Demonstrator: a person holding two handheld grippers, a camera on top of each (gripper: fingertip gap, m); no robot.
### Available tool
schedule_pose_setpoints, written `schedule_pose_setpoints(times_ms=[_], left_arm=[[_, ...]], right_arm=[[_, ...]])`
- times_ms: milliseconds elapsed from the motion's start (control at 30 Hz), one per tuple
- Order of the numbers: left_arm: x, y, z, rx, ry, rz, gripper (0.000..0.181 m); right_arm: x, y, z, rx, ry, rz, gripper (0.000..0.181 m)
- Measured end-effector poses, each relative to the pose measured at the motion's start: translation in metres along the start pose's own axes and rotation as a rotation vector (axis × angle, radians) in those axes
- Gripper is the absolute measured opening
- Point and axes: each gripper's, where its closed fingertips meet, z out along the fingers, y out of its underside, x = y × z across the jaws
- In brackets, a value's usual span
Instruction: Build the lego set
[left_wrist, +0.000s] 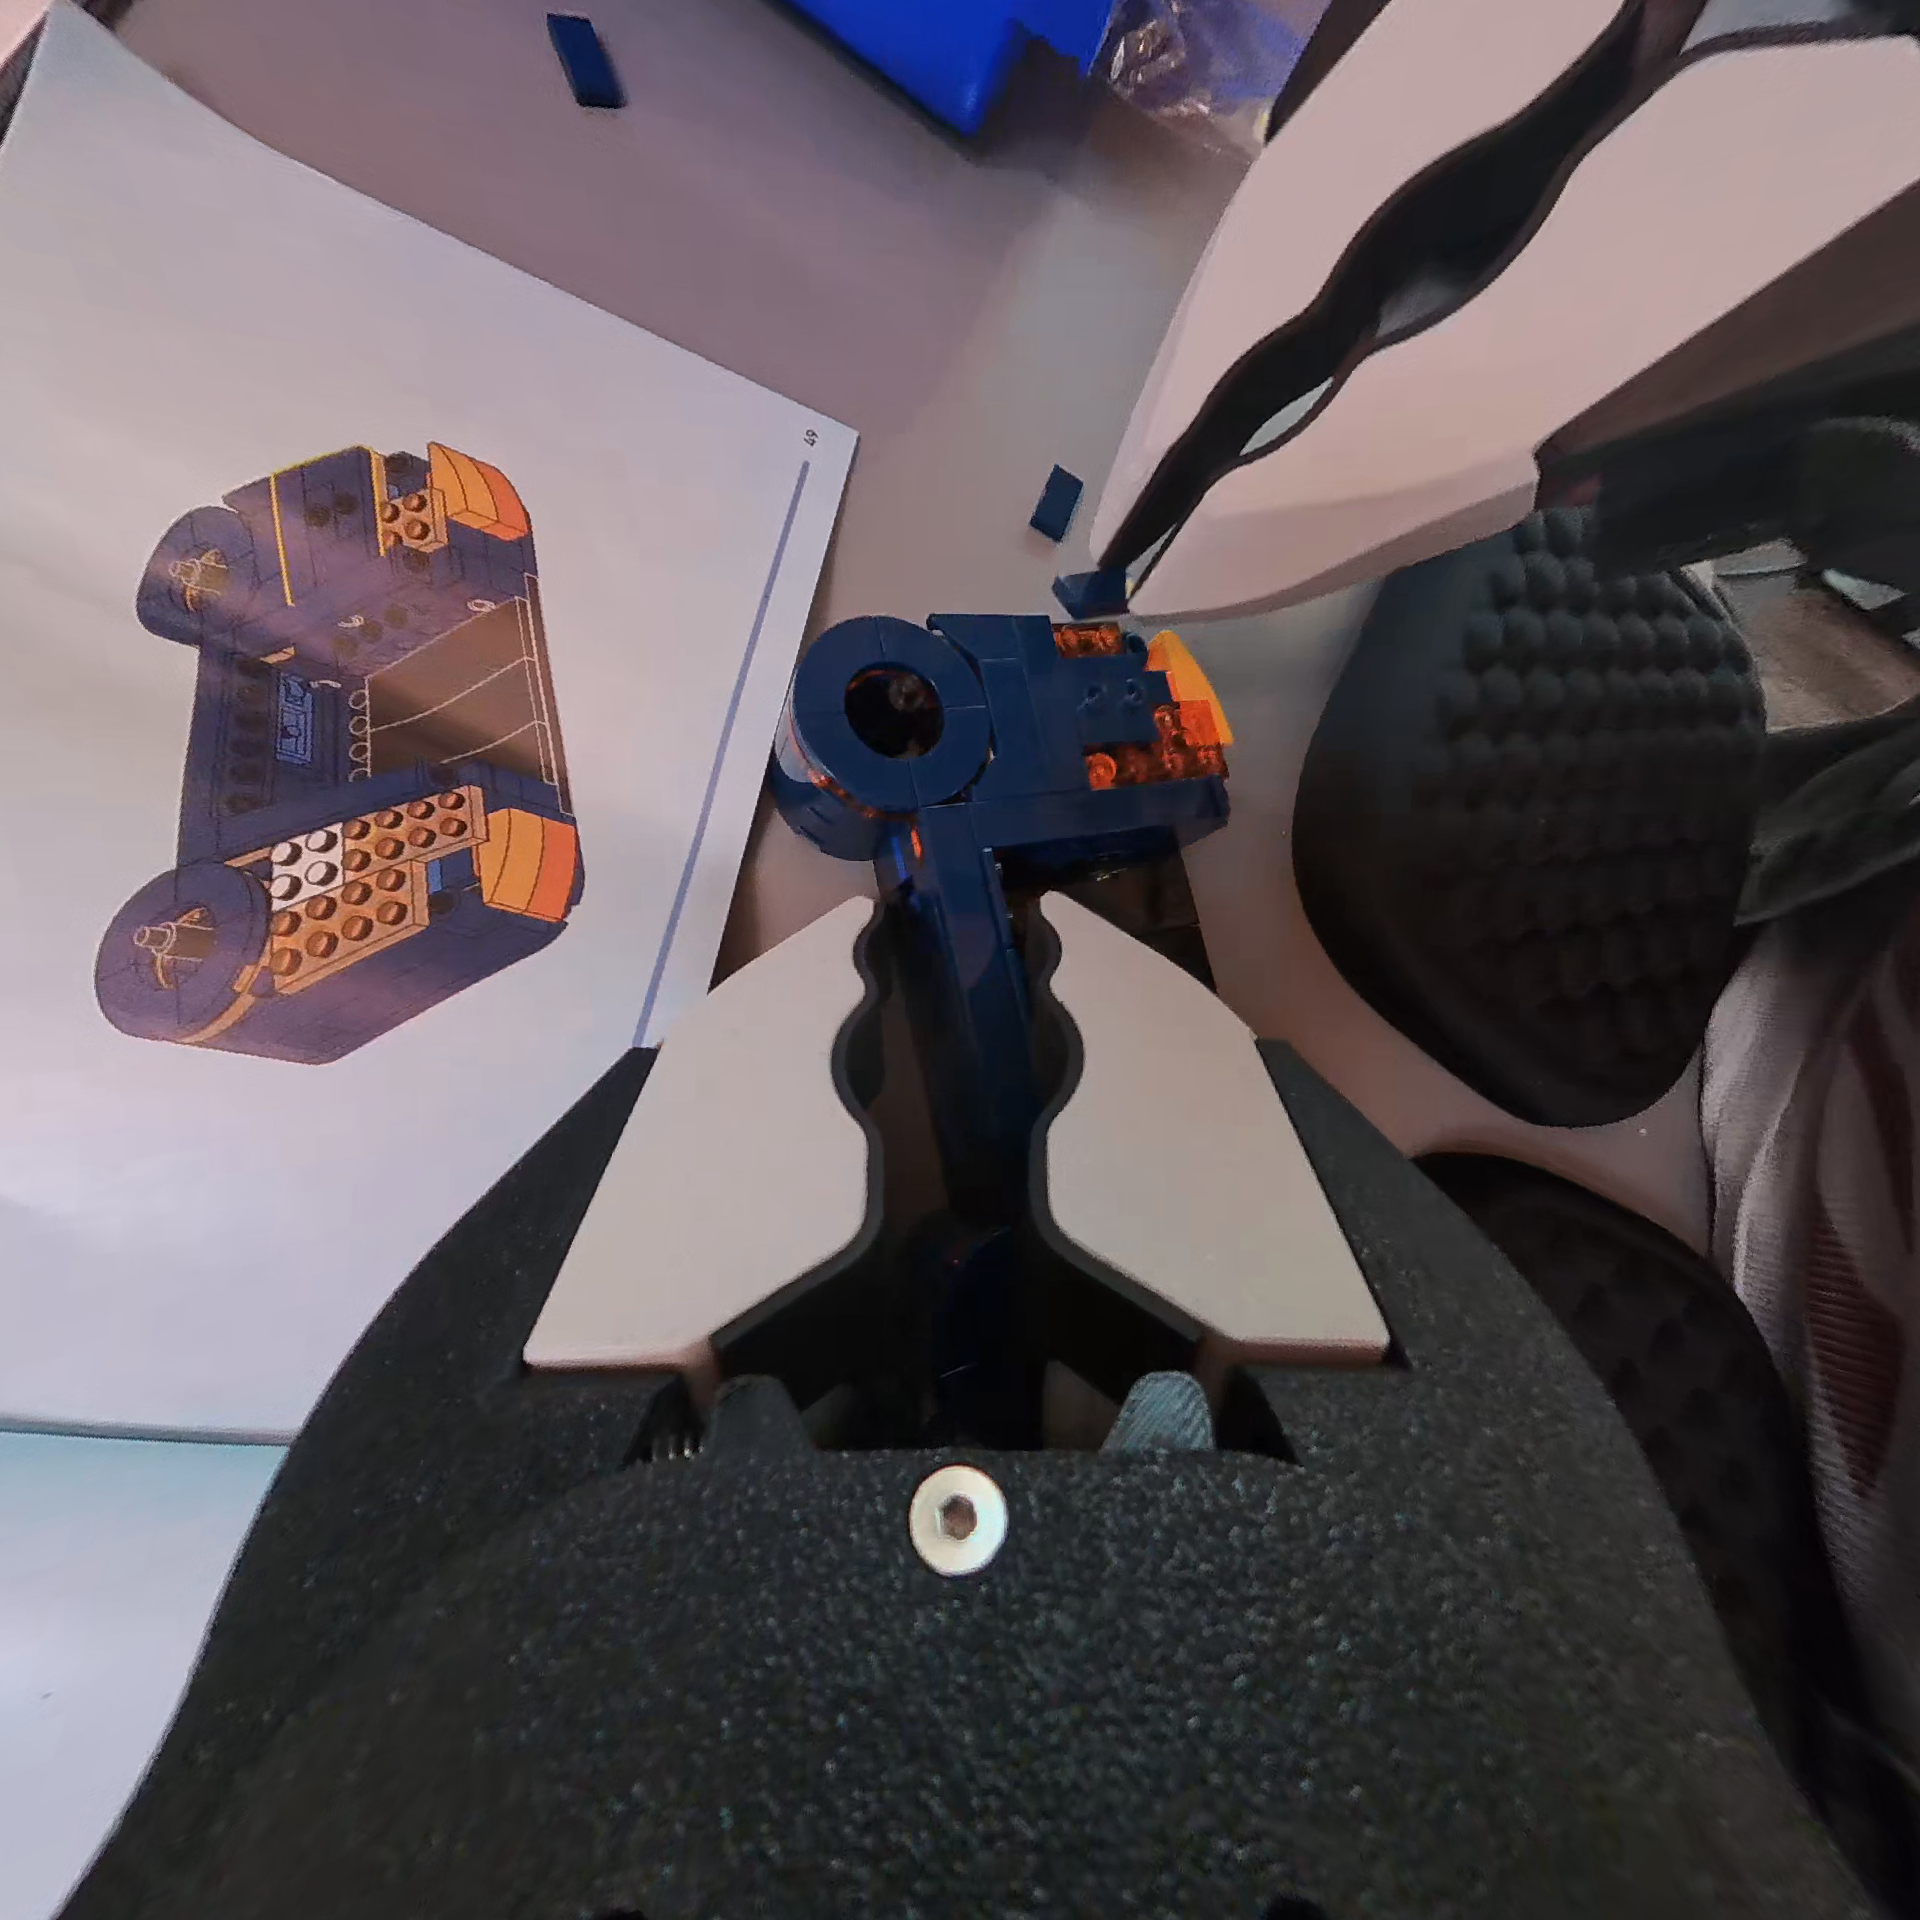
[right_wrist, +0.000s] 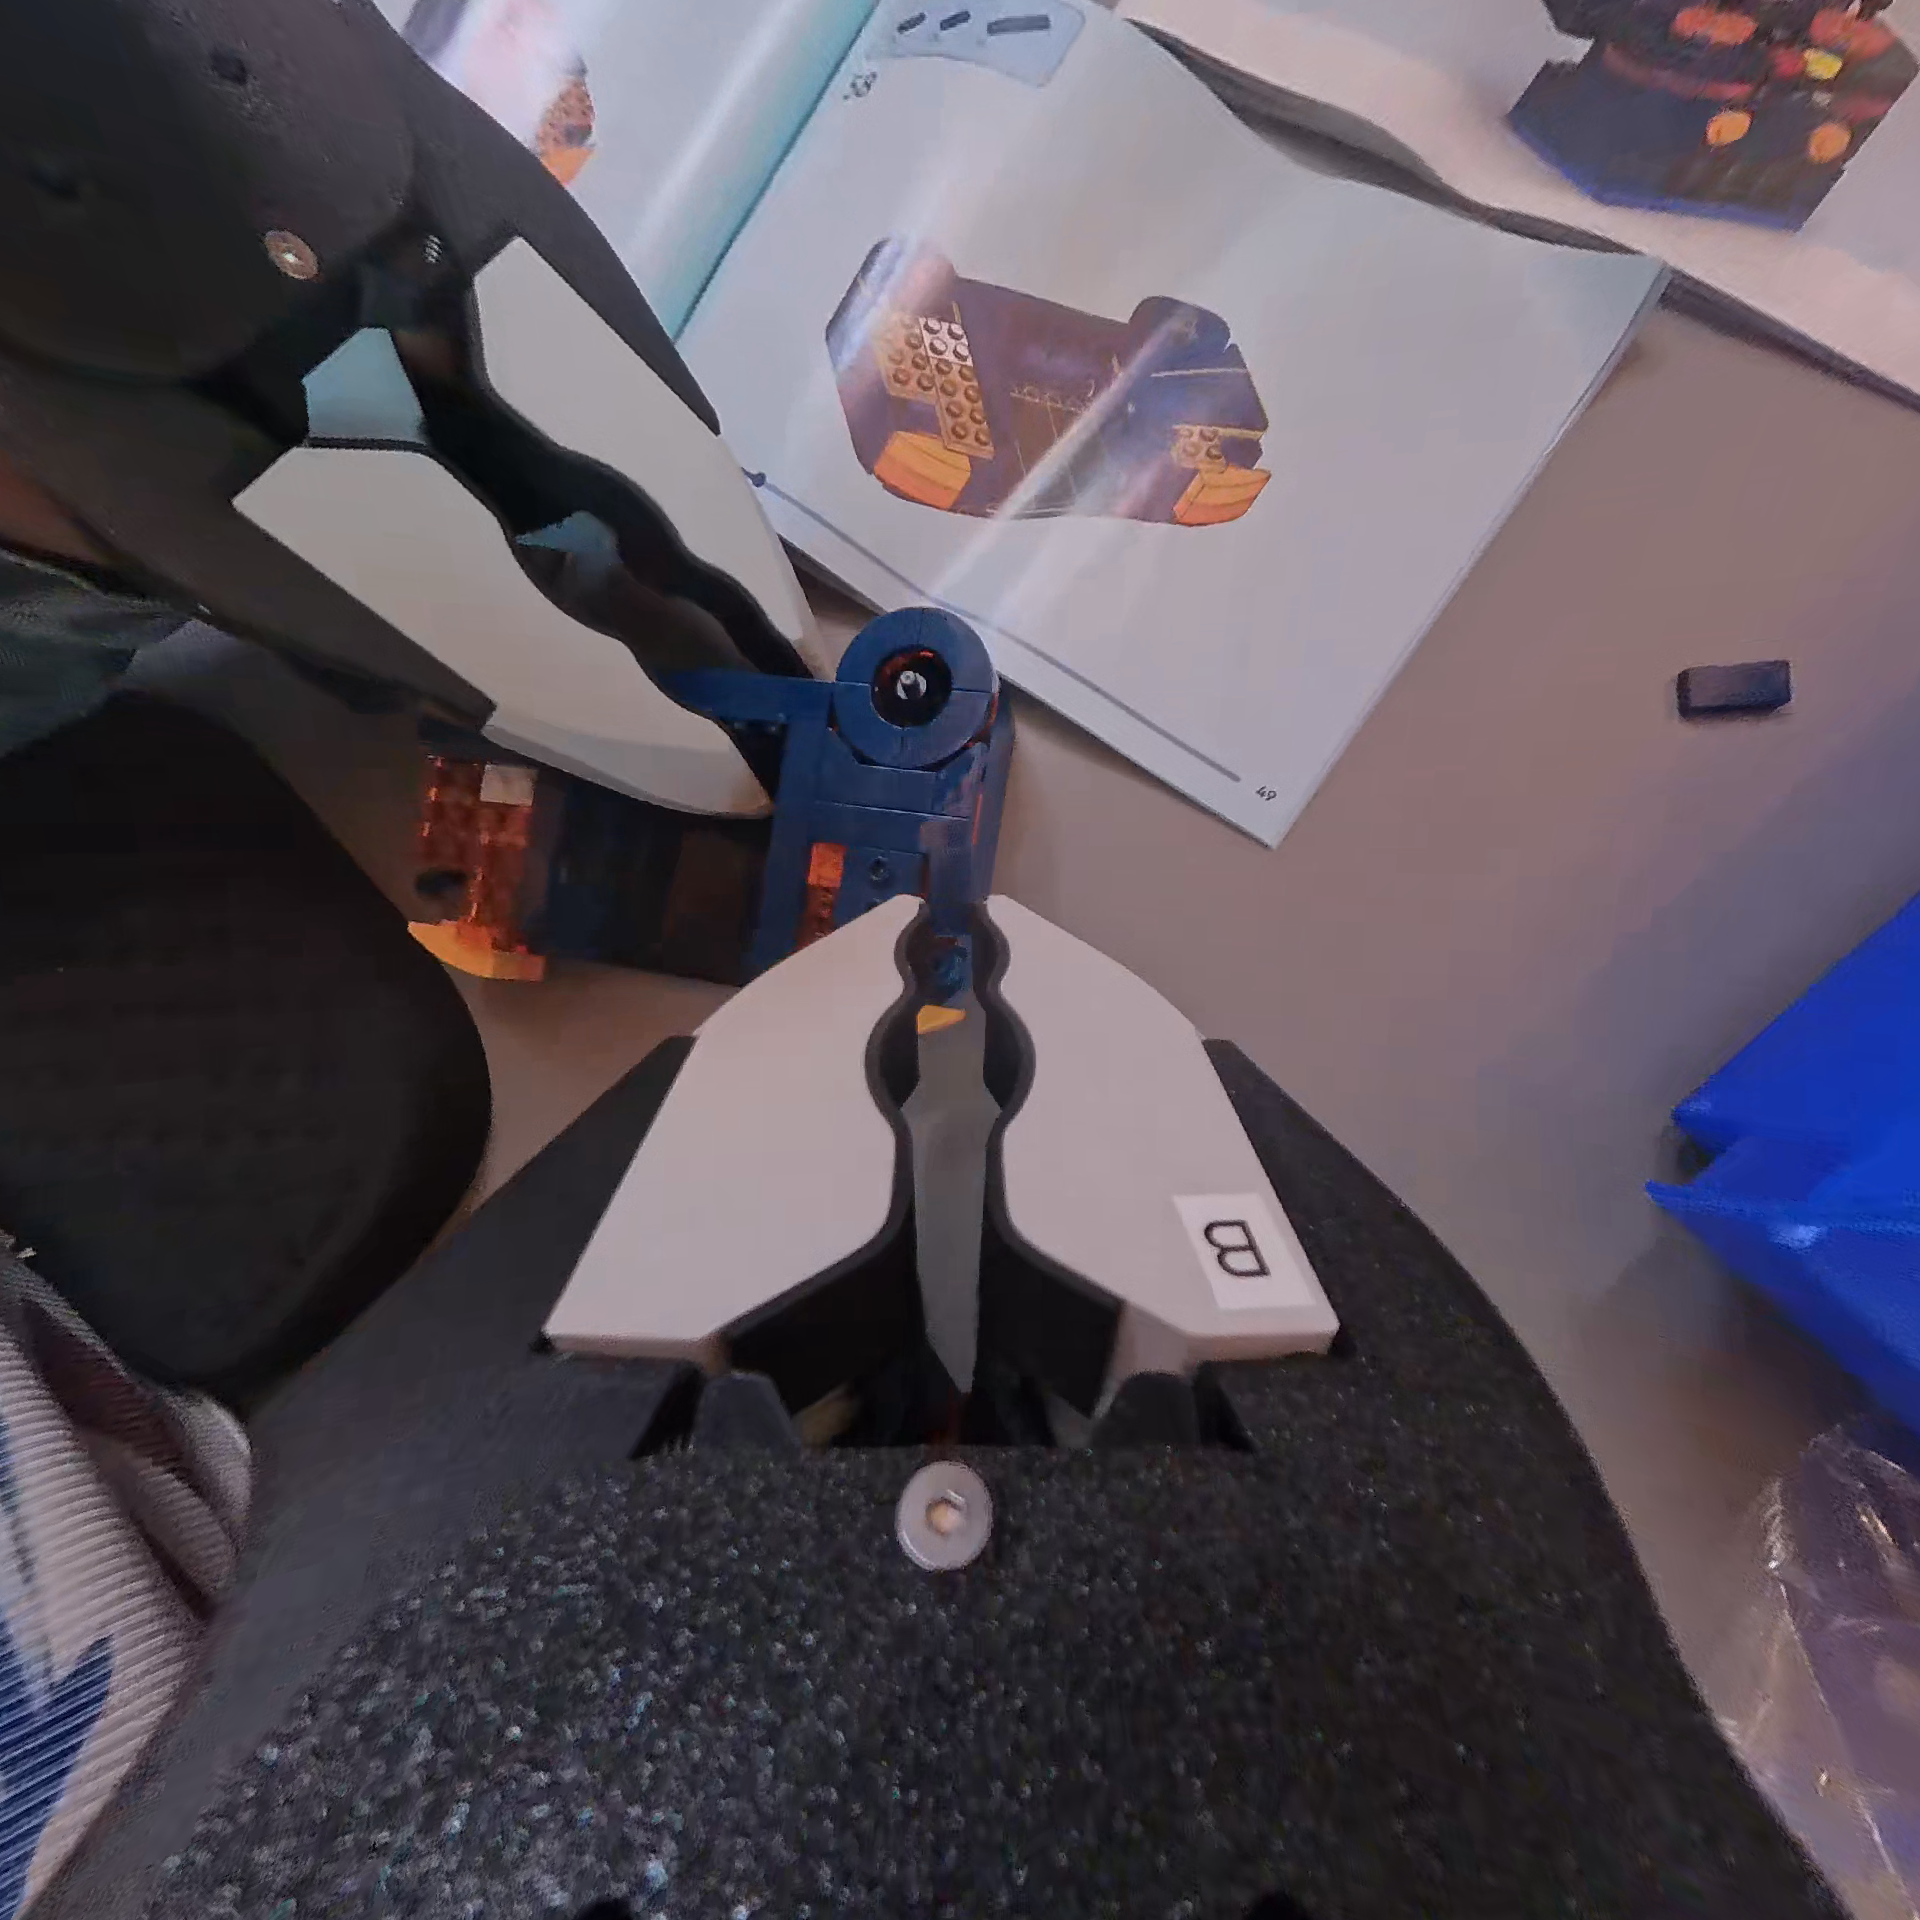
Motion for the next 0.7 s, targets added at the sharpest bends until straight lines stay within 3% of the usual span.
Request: schedule_pose_setpoints(times_ms=[700], left_arm=[[0.0009, 0.0009, -0.0003, 0.000, 0.015, 0.000, 0.025]], right_arm=[[-0.0042, 0.0054, 0.0045, -0.020, -0.067, 0.060, 0.008]])
